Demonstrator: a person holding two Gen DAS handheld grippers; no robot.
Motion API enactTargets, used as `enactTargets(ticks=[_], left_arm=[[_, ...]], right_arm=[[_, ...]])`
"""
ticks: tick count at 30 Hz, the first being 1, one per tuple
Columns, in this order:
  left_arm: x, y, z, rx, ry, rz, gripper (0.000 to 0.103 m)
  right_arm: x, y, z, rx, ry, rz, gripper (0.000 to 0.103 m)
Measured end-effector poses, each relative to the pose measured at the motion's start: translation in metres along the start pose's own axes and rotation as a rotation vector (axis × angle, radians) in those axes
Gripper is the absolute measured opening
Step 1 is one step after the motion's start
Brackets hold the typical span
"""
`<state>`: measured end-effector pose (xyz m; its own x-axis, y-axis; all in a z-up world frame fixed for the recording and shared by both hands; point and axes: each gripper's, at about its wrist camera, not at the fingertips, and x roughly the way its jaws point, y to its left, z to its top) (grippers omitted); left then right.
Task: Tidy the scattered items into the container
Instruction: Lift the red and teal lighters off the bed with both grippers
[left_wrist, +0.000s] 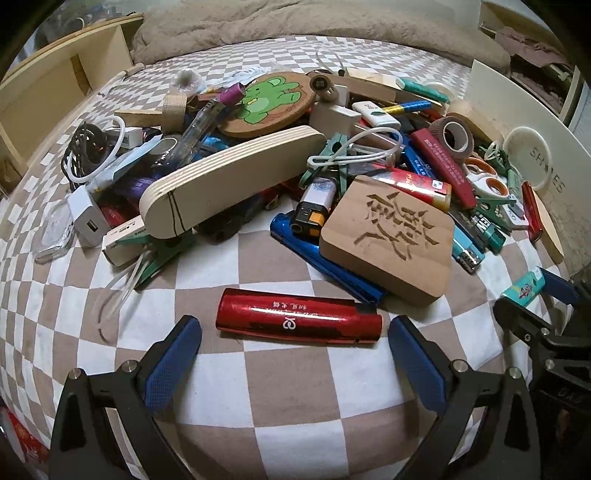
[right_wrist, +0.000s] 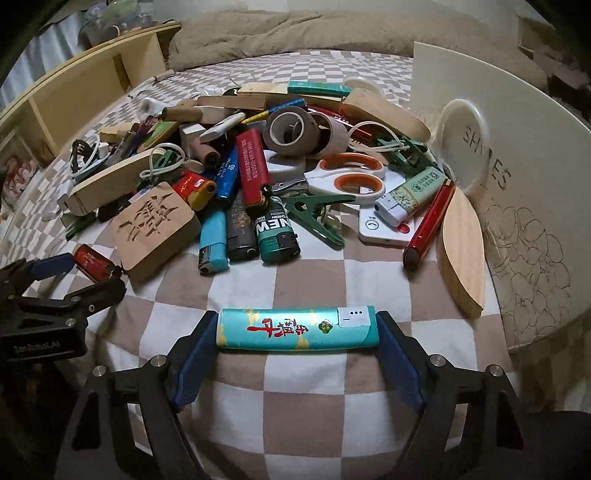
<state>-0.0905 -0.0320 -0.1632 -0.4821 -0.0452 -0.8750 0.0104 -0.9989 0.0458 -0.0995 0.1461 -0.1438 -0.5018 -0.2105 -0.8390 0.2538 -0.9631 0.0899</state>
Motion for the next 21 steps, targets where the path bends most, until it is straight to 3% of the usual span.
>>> enactTargets(ticks=[6,21], left_arm=[[-0.006,-0.006,-0.005,0.005,-0.023,0.008,0.084],[-0.015,-0.017,-0.020,-0.057,-0.090,0.049,0.084]], right_arm=[[0.004,0.003,0.002,-0.009,-0.009,0.003,0.083],[0.002,0.007,-0.002,-0.041,-0.026,-0.021,0.083]])
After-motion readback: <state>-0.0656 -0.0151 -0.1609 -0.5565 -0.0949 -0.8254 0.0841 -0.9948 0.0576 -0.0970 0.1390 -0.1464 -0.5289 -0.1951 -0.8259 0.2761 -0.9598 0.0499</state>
